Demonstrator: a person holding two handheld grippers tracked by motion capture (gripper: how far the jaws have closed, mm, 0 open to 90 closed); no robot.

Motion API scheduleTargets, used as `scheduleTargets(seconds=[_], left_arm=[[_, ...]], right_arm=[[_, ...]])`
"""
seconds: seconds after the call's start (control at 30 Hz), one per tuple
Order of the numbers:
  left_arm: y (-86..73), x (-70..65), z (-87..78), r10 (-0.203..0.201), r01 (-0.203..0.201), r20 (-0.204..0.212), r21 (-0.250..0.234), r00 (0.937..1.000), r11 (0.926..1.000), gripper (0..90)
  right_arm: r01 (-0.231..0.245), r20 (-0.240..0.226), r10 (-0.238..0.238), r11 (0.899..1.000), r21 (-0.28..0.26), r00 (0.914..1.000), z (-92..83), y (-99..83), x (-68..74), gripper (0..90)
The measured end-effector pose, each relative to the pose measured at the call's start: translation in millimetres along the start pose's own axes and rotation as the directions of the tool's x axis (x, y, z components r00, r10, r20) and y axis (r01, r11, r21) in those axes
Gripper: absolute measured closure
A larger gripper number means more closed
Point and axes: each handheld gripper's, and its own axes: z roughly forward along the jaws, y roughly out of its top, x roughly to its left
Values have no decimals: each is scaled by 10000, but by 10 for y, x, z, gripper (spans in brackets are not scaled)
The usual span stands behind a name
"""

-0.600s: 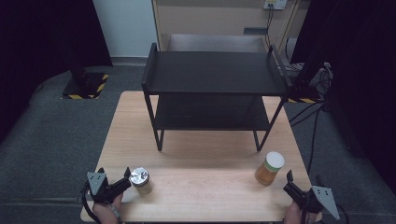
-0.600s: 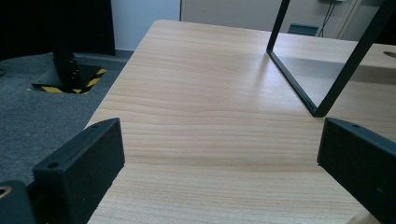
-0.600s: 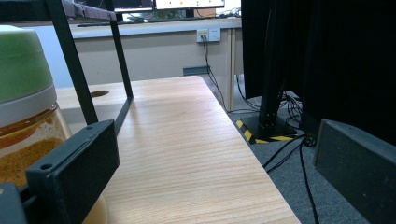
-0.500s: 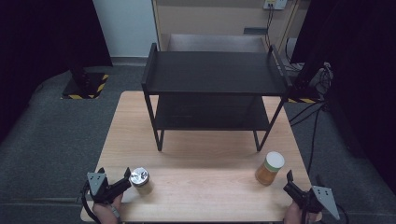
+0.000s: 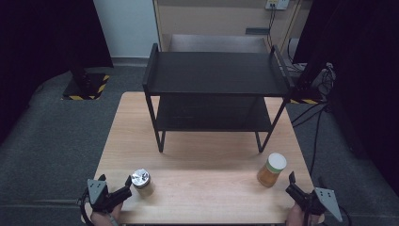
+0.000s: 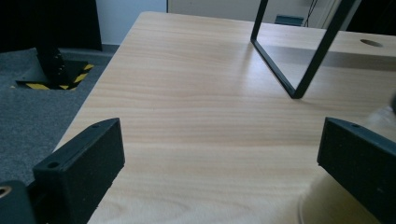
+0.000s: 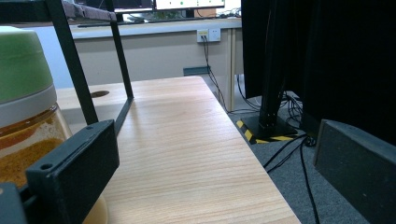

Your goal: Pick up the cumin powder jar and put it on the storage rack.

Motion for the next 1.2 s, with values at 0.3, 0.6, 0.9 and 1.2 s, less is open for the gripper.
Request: scheduleTargets(seconds=[0.3,0.6,0.9,1.2], left_arm=[[-65,-86,-207,97,-97,317,-8,9995,10000,0],[-117,-132,-277,120,-107,565,-227,9983,9997,0],[-200,-199,-306,428,-390,994,-396,9941,9985,0],[-150,-312,-216,803,-790,1433,-148,9864,9968,0]], right_arm=[[-4,-50,4,10000,17,10000,2,3,-9,7],[-16,-121,16,10000,-2,9999,0,0,-23,7],[0,-145,1,10000,26,9999,4,5,-24,7],[-1,-146,1,10000,48,9999,5,8,-24,7]])
